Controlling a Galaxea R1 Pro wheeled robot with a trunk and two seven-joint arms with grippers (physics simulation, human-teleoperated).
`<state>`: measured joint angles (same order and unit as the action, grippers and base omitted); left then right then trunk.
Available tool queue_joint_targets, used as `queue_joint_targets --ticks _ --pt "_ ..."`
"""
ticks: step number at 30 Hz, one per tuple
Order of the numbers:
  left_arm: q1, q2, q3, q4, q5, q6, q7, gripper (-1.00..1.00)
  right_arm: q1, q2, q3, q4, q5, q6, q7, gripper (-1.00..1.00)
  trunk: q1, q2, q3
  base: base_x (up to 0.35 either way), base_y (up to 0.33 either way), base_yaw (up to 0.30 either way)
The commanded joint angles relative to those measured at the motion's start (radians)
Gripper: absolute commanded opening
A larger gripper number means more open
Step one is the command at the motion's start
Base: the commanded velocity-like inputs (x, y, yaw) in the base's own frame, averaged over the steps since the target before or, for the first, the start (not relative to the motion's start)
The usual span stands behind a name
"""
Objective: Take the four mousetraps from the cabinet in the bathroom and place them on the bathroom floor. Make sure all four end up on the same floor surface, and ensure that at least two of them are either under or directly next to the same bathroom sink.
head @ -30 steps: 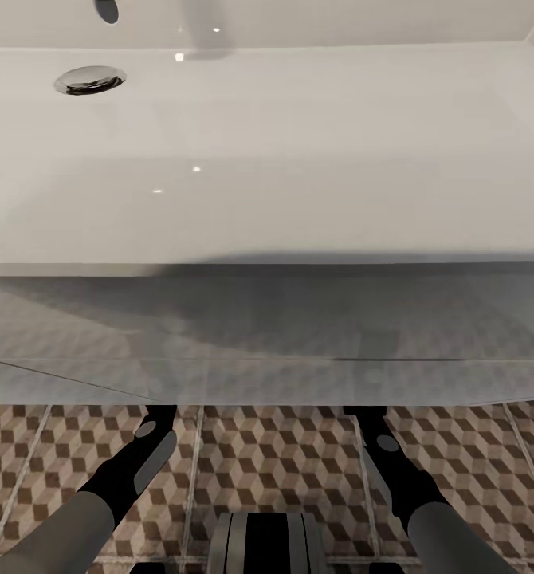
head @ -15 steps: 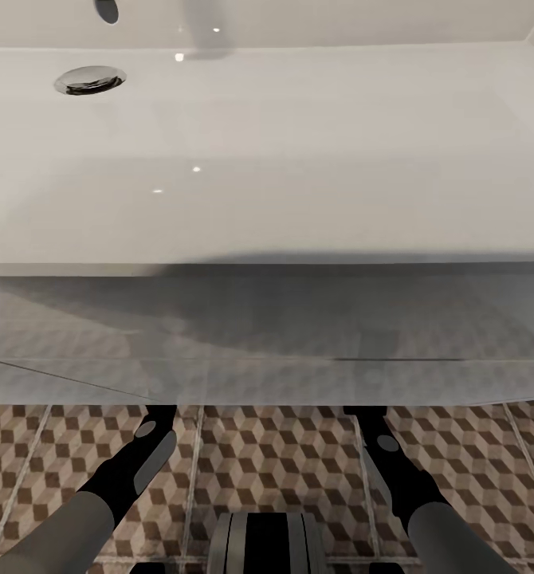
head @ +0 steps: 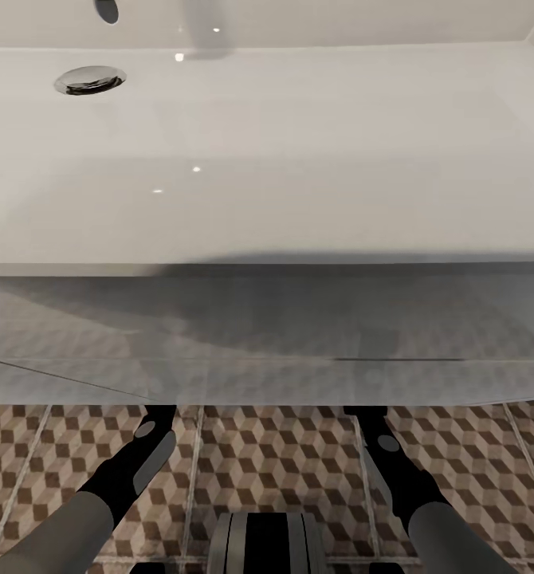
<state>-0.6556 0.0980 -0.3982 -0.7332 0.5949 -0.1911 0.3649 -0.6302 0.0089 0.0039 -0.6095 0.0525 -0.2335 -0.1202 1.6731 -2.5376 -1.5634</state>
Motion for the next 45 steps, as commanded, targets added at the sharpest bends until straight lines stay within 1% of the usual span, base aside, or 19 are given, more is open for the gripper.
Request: queue_joint_targets --ticks 1,21,28,36,45 --pt "-0.001 0.003 -0.008 0.0 0.008 -0.007 0.011 -1.0 0.0 -0.001 0.0 0.001 0.002 -0.003 -0.003 -1.0 0.0 0.0 -0.001 0.0 0.0 0.0" --pt "-0.001 0.007 -0.008 0.003 0.006 -0.007 0.012 -1.0 0.0 -0.004 0.0 0.001 0.004 -0.004 -0.002 -1.0 0.0 0.0 -0.001 0.0 0.0 0.0" --pt "-0.002 0.018 -0.008 0.003 0.006 -0.008 0.012 -1.0 0.0 -0.004 0.001 0.001 0.004 -0.003 -0.001 -1.0 0.0 0.0 -0.001 0.0 0.0 0.0" --pt "-0.001 0.021 -0.007 0.003 0.006 -0.009 0.011 -1.0 0.0 -0.004 0.0 0.0 0.004 -0.004 -0.002 -1.0 0.0 0.0 -0.001 0.0 0.0 0.0" --pt "-0.001 0.019 -0.005 0.003 0.008 -0.014 0.013 -1.0 0.0 -0.013 -0.001 0.0 0.004 -0.004 -0.001 -1.0 0.0 0.0 -0.001 0.0 0.0 0.0"
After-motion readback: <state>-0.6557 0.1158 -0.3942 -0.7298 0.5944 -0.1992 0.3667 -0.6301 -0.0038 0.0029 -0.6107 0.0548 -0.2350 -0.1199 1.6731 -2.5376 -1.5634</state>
